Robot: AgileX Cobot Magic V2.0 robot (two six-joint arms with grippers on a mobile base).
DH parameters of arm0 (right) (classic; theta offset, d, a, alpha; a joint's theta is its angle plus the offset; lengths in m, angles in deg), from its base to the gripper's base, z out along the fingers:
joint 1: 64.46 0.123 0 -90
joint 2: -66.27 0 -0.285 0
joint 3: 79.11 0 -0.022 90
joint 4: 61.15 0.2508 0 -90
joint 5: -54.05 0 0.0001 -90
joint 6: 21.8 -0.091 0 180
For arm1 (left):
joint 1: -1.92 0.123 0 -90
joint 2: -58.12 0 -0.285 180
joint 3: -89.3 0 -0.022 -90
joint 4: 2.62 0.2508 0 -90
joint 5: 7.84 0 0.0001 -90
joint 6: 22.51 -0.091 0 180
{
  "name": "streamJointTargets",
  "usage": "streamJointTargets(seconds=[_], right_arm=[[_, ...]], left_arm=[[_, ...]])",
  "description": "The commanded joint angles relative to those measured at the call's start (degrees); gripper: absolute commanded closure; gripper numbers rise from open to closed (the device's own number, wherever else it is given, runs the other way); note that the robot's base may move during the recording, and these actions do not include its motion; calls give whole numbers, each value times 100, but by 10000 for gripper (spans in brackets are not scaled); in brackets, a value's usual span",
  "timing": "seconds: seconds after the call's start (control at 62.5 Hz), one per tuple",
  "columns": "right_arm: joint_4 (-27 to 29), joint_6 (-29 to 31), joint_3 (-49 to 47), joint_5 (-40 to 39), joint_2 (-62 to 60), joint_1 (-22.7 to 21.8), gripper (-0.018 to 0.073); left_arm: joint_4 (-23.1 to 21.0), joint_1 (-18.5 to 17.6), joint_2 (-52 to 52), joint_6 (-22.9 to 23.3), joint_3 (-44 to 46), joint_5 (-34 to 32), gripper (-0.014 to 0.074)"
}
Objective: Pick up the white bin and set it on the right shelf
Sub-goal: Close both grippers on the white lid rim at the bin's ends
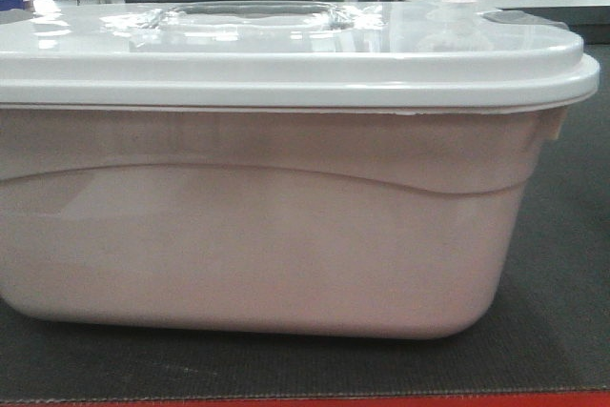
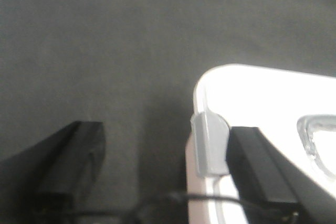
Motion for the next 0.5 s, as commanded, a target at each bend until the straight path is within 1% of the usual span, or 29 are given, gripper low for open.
streamJointTargets(seconds=[0.0,0.032,0.112,0.208,0.256,0.304,0.368,0.416,0.48], right_arm=[[717,11,-463,332,321,-12,-74],[900,11,-552,564,435,-12,-74],[1333,17,-819,1029,756,-12,-74],[1763,36,-1123,1690,1202,-12,-74],[1943,110,-1230,1968,1371,-22,-74],[2240,443,-1360,2330,1574,-39,-74],[2702,876,-1469,2689,1761,-103,-74],[3198,1276,-1513,2877,1880,-199,-74],[3703,1725,-1535,3144,1997,-363,-74]], left_arm=[[-466,-57,392,18,465,95,99],[-580,-57,526,-40,575,261,90],[-955,-57,861,-477,884,738,90],[-1099,-57,1305,-806,1299,1313,90],[-1149,-29,1507,-949,1479,1570,90],[-1323,78,1708,-1208,1628,1894,90],[-1783,330,1979,-1655,1751,2325,91],[-2303,613,2180,-2051,1789,2624,91],[-2963,1015,2396,-2544,1789,2902,91]])
